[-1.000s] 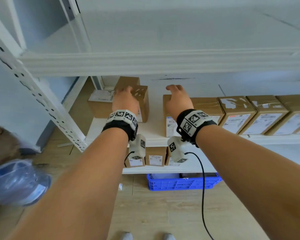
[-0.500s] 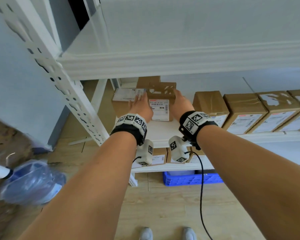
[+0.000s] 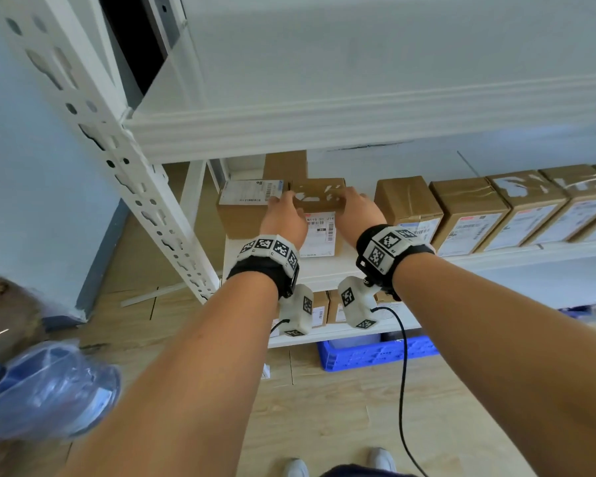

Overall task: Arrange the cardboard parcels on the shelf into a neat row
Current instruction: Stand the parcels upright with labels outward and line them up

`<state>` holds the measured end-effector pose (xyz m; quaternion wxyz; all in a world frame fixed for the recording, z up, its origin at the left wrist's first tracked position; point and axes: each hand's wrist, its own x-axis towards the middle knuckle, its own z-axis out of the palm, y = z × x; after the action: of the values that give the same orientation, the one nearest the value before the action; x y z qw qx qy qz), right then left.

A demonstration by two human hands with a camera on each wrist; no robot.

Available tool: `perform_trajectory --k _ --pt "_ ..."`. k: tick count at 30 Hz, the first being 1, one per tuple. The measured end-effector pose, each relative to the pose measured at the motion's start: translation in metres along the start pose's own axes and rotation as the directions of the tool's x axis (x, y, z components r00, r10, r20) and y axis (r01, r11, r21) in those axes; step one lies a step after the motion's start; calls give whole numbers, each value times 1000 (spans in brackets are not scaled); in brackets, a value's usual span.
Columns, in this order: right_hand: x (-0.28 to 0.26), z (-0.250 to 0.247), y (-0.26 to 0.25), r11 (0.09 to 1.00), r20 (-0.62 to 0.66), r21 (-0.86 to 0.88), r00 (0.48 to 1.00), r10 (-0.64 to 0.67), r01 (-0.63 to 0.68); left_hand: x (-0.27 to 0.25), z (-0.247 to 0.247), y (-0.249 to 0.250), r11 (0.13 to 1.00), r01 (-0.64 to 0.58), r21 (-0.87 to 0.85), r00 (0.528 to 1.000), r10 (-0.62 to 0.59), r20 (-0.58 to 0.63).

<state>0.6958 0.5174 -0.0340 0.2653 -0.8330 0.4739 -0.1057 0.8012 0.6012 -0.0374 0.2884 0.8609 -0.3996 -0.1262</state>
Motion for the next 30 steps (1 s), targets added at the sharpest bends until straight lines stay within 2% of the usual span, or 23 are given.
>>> perform_trajectory --k 5,10,13,17,23,30 --pt "-11 -9 13 997 -50 -74 999 0 -4 -8 9 0 988 60 -140 997 -65 -32" --pt "-22 -26 24 968 -159 -251 985 -66 25 -10 16 7 998 -17 -66 997 11 -83" --pt "-23 -39 36 967 -186 -254 981 -48 -1 -8 18 14 999 -11 -53 1000 11 -6" --pt "-27 -48 57 974 -169 -212 985 39 -75 -13 26 21 1000 -1 -25 998 2 59" --pt "-25 -45 79 975 -78 -222 996 -29 11 -18 40 32 998 -3 -70 998 7 60" --pt "-23 -50 79 981 -85 -192 996 -24 7 -18 52 45 993 -69 -99 993 78 91"
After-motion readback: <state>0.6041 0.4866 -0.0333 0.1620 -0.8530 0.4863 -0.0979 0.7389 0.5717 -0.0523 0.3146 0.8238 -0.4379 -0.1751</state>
